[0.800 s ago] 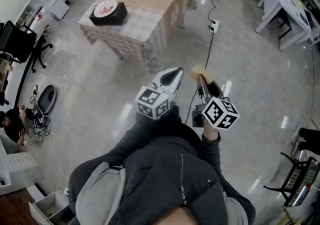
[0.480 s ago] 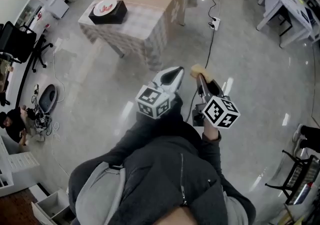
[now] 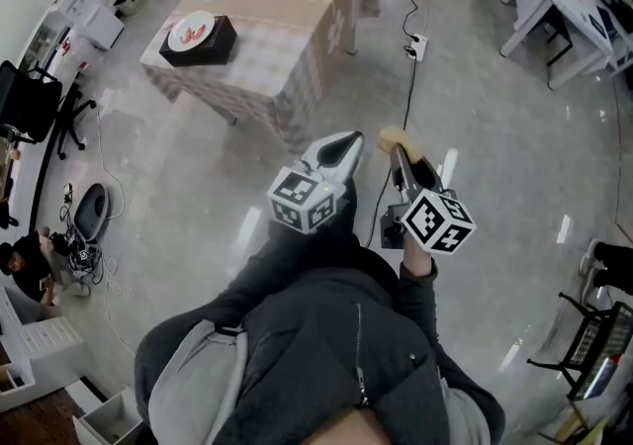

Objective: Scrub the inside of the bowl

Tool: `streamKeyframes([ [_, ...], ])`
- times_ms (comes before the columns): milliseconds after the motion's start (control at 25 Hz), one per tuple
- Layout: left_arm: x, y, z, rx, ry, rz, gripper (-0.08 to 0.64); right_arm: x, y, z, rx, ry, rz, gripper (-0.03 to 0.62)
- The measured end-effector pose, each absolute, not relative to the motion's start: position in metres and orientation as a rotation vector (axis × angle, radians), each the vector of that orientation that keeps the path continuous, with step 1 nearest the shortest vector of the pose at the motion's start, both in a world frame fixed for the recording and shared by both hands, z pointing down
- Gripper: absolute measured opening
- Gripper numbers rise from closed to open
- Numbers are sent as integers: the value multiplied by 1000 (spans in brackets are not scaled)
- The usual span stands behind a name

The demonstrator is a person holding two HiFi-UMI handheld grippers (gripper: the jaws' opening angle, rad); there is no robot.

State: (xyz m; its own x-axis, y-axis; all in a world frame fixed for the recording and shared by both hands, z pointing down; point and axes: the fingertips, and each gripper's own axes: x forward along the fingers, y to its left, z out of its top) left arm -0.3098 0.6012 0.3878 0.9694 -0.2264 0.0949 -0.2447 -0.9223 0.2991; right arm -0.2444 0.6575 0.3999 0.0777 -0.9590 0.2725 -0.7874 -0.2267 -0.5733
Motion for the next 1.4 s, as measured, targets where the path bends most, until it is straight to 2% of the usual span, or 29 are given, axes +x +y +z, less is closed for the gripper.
streamKeyframes([
  [1400, -170, 394, 361, 2803, -330, 44, 9, -113, 443, 380, -2111, 1690, -896, 107],
])
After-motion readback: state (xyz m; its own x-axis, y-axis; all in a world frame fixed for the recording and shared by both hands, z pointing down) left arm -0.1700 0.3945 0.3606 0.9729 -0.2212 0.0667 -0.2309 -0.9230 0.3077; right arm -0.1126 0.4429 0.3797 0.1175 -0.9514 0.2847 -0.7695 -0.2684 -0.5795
